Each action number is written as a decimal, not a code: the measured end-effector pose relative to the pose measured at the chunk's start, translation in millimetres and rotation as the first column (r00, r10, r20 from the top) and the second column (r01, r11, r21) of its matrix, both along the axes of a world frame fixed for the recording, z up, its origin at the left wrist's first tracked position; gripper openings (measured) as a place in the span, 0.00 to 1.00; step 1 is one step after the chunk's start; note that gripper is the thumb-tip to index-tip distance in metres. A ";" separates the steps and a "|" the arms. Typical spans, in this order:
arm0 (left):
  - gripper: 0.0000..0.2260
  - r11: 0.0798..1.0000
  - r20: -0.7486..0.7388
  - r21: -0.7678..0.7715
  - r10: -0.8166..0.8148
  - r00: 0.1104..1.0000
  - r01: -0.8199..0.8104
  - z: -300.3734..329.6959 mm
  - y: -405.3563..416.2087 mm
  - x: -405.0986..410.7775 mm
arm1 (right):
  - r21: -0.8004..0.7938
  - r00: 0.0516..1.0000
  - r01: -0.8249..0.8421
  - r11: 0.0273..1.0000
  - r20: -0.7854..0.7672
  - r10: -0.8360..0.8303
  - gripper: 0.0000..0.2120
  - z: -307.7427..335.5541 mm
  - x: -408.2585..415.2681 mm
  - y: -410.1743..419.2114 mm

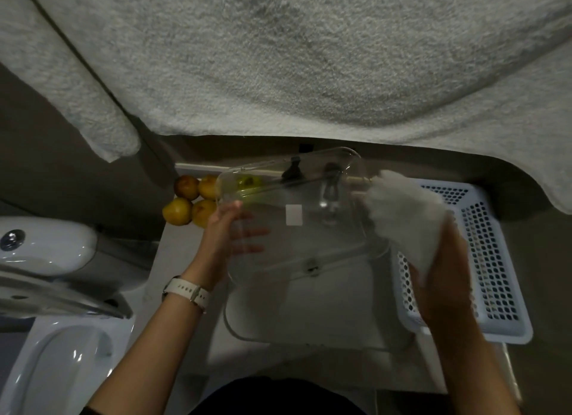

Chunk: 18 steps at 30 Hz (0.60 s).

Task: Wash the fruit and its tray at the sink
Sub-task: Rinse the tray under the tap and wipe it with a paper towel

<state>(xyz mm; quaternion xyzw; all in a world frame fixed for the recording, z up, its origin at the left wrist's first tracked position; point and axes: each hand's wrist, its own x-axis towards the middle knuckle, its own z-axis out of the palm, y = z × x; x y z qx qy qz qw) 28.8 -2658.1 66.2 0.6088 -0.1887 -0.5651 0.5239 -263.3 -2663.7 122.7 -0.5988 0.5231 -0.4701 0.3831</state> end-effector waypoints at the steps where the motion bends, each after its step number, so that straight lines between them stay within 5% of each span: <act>1: 0.13 1.000 0.005 -0.003 -0.006 1.000 0.006 3.3 -0.2 -3.6 | 0.032 0.996 -0.038 0.999 0.083 0.035 0.16 5.9 18.4 0.7; 4: 0.11 0.999 0.050 -0.029 -0.023 0.999 0.025 10.8 -2.7 -15.5 | 0.049 0.964 -0.266 0.963 0.014 0.265 0.13 9.7 80.5 16.3; 7: 0.08 0.996 0.091 -0.078 0.055 0.994 -0.048 17.8 -9.3 -23.8 | 0.116 0.738 -0.592 0.797 -0.318 0.595 0.23 -23.6 124.3 43.0; 11: 0.07 0.988 0.054 -0.101 0.121 0.991 -0.115 22.9 -13.4 -24.3 | -0.025 0.617 -0.564 0.825 -0.677 0.402 0.32 -51.0 139.2 53.1; 18: 0.13 0.983 0.036 -0.108 0.150 0.988 -0.146 23.4 -11.5 -28.4 | -0.404 0.609 -0.602 0.689 -0.790 0.069 0.19 -71.7 119.6 37.4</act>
